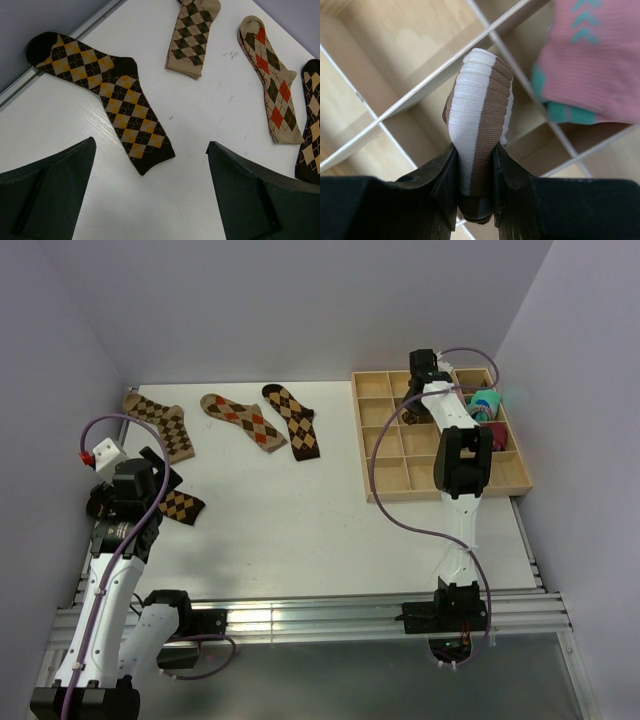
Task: Roll the socks
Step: Place the sock in the storage box.
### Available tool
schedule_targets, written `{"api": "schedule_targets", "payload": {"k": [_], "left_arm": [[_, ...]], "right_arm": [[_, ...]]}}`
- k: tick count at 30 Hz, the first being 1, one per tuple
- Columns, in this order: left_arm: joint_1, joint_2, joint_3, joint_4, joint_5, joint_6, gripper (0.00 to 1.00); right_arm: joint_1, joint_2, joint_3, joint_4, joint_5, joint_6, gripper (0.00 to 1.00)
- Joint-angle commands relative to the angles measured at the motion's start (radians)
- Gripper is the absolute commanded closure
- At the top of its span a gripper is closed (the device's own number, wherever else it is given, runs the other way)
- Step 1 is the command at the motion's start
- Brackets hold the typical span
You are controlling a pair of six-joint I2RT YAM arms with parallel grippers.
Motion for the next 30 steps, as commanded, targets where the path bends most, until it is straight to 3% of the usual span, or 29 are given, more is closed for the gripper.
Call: {"api": "schedule_targets", "payload": {"k": [1,9,16,24,26,30], "left_arm": [[-0.003,-0.008,0.003,0.031,-0.024,0.016,0.01],[-0.003,-0.01,0.004,0.028,-0.028,0.016,0.01],[-0.003,-0.01,0.006,0.022,-0.037,0.013,0.0],[-0.003,-0.014,0.004,0.02,-0.039,0.012,0.01],[-0.003,-0.013,0.004,0.02,-0.039,0.012,0.01],[-0.003,-0.016,0.004,0.019,-0.039,0.013,0.01]], "right_arm": [[-0.011,0.016,0.037,0.005,-0.084,0.055,1.0],[-0.011,0.024,-0.037,0.039,-0.155,0.113,1.0],[-0.011,-0.056,-0.164,0.134,-0.039,0.205,1.0],[-0.01,-0.034,-0.149,0.132,-0.008,0.259,0.99],[-0.01,-0.002,-0.117,0.117,-0.029,0.256,0.94],[-0.006,0.019,-0.097,0.103,-0.048,0.238,0.72]]}}
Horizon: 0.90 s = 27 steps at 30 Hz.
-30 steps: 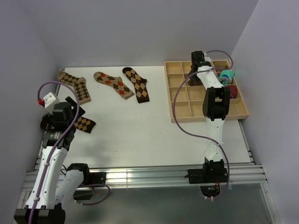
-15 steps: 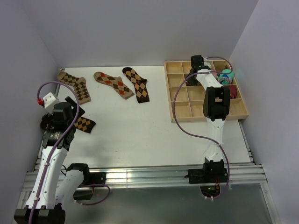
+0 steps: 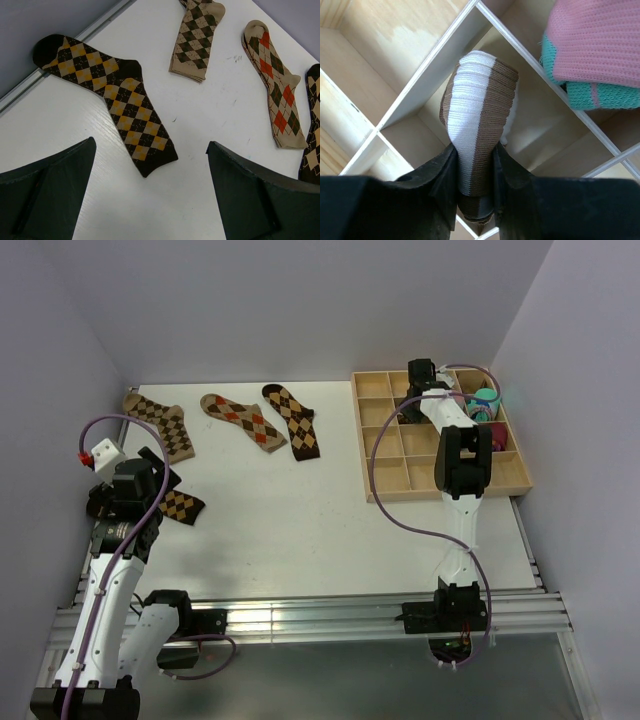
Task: Roll the socks
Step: Place the sock in the storage box.
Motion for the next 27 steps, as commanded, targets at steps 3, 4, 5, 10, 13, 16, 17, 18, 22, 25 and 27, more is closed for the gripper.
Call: {"api": "schedule_targets", "payload": {"k": [3,4,5,10,13,16,17,18,22,25,27], "left_arm": [[-0.004,-0.019,0.004,0.019,-0.014,0.013,0.01],[-0.003,-0.018,0.003,0.019,-0.014,0.013,0.01],[-0.003,-0.019,0.004,0.021,-0.014,0.013,0.01],[-0.003,-0.021,0.003,0.019,-0.011,0.015,0.01],[-0.003,-0.021,0.003,0.019,-0.011,0.014,0.01],[-0.003,-0.024,0.001,0.021,-0.011,0.015,0.01],[-0.003,-0.027,0.001,0.021,-0.011,0.015,0.01],[-0.003,-0.027,0.003,0.021,-0.011,0.014,0.01],[-0.003,-0.033,0.003,0.022,-0.01,0.014,0.01],[-0.003,-0.036,0.001,0.025,-0.007,0.017,0.0],[-0.003,-0.041,0.001,0.025,-0.004,0.015,0.0]], "right_arm": [[0.003,0.012,0.01,0.007,0.008,-0.004,0.52],[0.003,0.009,0.008,0.005,0.005,-0.008,0.5],[0.003,0.004,0.008,0.004,0.004,-0.011,0.47],[0.005,-0.057,-0.062,0.059,0.004,-0.021,0.43],[0.003,-0.088,-0.069,0.062,0.013,-0.027,0.41],[0.003,-0.116,-0.07,0.059,0.03,-0.037,0.38],[0.003,-0.123,-0.07,0.057,0.037,-0.038,0.36],[0.003,-0.129,-0.075,0.059,0.042,-0.039,0.33],[0.003,-0.175,-0.093,0.064,0.057,-0.047,0.25],[0.005,-0.215,-0.116,0.077,0.06,-0.057,0.19],[0.006,-0.241,-0.128,0.076,0.065,-0.071,0.11]]}}
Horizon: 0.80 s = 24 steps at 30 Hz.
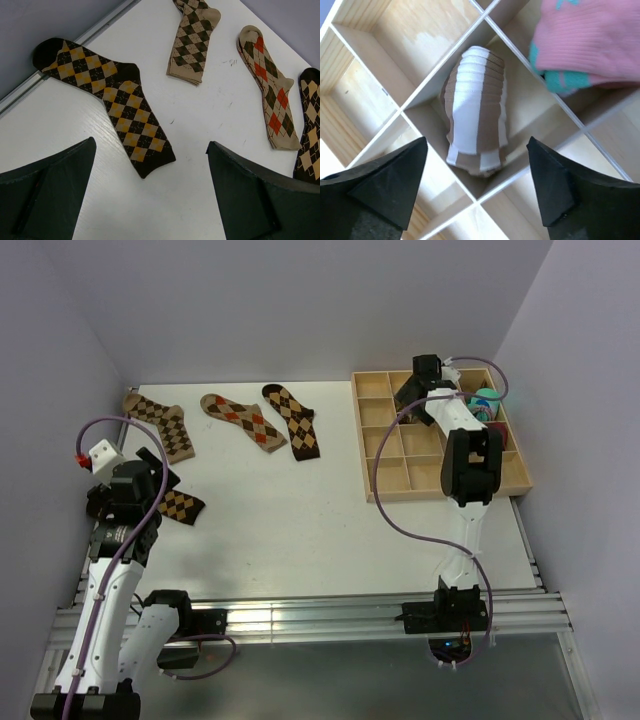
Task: Roll the socks
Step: Place the sock in the storage box.
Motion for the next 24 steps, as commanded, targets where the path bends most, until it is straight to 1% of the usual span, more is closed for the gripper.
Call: {"api": "schedule_targets", "payload": {"k": [1,2,4,8,10,12,14,15,16,17,18,20,21,22,23,24], "left_arm": [[-0.004,-0.018,0.001,0.027,-0.002,0.017,0.01],[-0.003,-0.021,0.001,0.025,-0.001,0.017,0.0],[-0.004,-0.026,0.0,0.03,-0.001,0.015,0.01],[-0.004,-0.04,-0.006,0.034,0.007,0.017,0.0],[-0.004,-0.041,-0.008,0.037,0.018,0.017,0.01],[-0.007,-0.044,-0.008,0.038,0.028,0.014,0.0],[-0.009,-0.04,-0.009,0.041,0.035,0.013,0.01],[-0.009,-0.038,-0.009,0.041,0.038,0.013,0.01],[-0.009,-0.037,-0.008,0.041,0.042,0.013,0.0],[-0.009,-0.034,-0.009,0.042,0.045,0.013,0.01],[-0.009,-0.034,-0.009,0.042,0.047,0.013,0.01],[-0.009,-0.029,-0.009,0.042,0.048,0.015,0.01],[-0.01,-0.027,-0.009,0.042,0.05,0.014,0.01],[-0.009,-0.024,-0.009,0.041,0.055,0.013,0.01],[-0.009,-0.023,-0.009,0.041,0.055,0.013,0.01],[-0.009,-0.021,-0.009,0.042,0.056,0.017,0.0]], "right_arm": [[0.007,-0.143,-0.016,0.013,0.051,-0.027,0.09],[0.007,-0.163,-0.036,0.016,0.054,-0.047,0.06],[0.024,-0.216,-0.071,0.047,0.065,-0.074,0.03],[0.079,-0.386,-0.195,0.107,0.036,-0.201,0.03],[0.11,-0.437,-0.248,0.148,0.013,-0.249,0.03],[0.16,-0.511,-0.337,0.202,-0.054,-0.311,0.04],[0.197,-0.554,-0.416,0.236,-0.107,-0.352,0.07],[0.235,-0.581,-0.438,0.269,-0.156,-0.369,0.1],[0.258,-0.585,-0.456,0.282,-0.167,-0.384,0.13],[0.283,-0.586,-0.476,0.288,-0.173,-0.406,0.19],[0.332,-0.582,-0.481,0.305,-0.188,-0.421,0.23],[0.381,-0.545,-0.476,0.302,-0.204,-0.455,0.36],[0.421,-0.527,-0.47,0.296,-0.207,-0.464,0.43],[0.439,-0.481,-0.463,0.294,-0.201,-0.476,0.57],[0.453,-0.459,-0.444,0.293,-0.205,-0.483,0.64],[0.467,-0.436,-0.432,0.288,-0.216,-0.49,0.69]]}}
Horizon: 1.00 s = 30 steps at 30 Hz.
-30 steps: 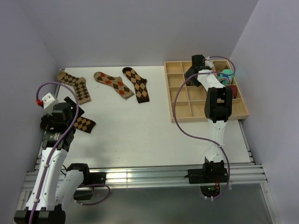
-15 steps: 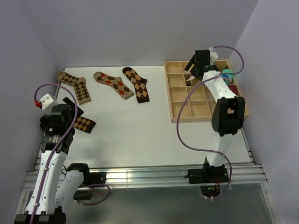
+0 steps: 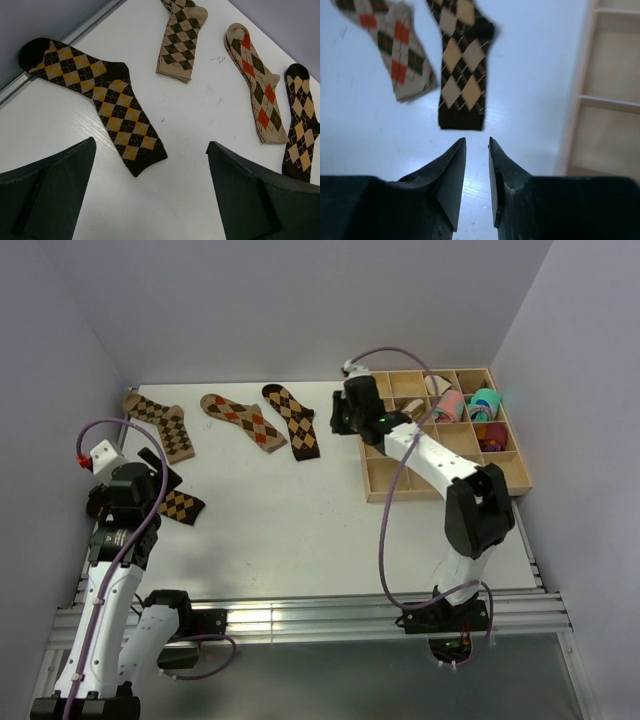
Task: Roll the socks
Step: Place the sock in the storage box, then move the sock to the center of the board.
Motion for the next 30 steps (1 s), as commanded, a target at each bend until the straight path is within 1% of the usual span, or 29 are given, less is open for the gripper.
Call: {"api": "schedule_targets", "payload": {"k": [1,3,5,9,11,18,20,21,24,27,30], "left_arm": [[-0.003,0.003,0.0,0.026,0.02,0.017,0.01],[-0.003,0.009,0.0,0.026,0.024,0.017,0.01],[-0.003,0.012,0.001,0.029,0.031,0.018,0.01],[-0.003,0.015,0.0,0.029,0.038,0.02,0.0],[-0.003,0.012,-0.002,0.029,0.037,0.02,0.0],[-0.003,0.015,-0.002,0.032,0.043,0.021,0.0],[-0.003,0.014,-0.002,0.03,0.044,0.02,0.01],[-0.003,0.012,-0.003,0.033,0.049,0.021,0.01],[-0.003,0.012,-0.008,0.039,0.064,0.026,0.01],[-0.003,0.021,-0.008,0.041,0.081,0.027,0.0],[-0.003,0.04,-0.008,0.047,0.11,0.032,0.01]], "right_arm": [[0.057,0.093,0.043,0.017,-0.046,-0.073,0.72],[0.073,0.173,0.097,0.001,-0.061,-0.089,0.75],[0.09,0.255,0.167,-0.022,-0.069,-0.11,0.75],[0.108,0.364,0.255,-0.05,-0.069,-0.132,0.75],[0.11,0.404,0.3,-0.058,-0.095,-0.136,0.75],[0.113,0.533,0.399,-0.13,-0.077,-0.135,0.75],[0.116,0.539,0.388,-0.147,-0.075,-0.121,0.75],[0.116,0.542,0.37,-0.151,-0.039,-0.095,0.75],[0.116,0.539,0.336,-0.182,-0.024,-0.026,0.76],[0.119,0.503,0.247,-0.185,-0.037,0.028,0.77],[0.14,0.435,0.099,-0.18,-0.038,0.072,0.78]]}}
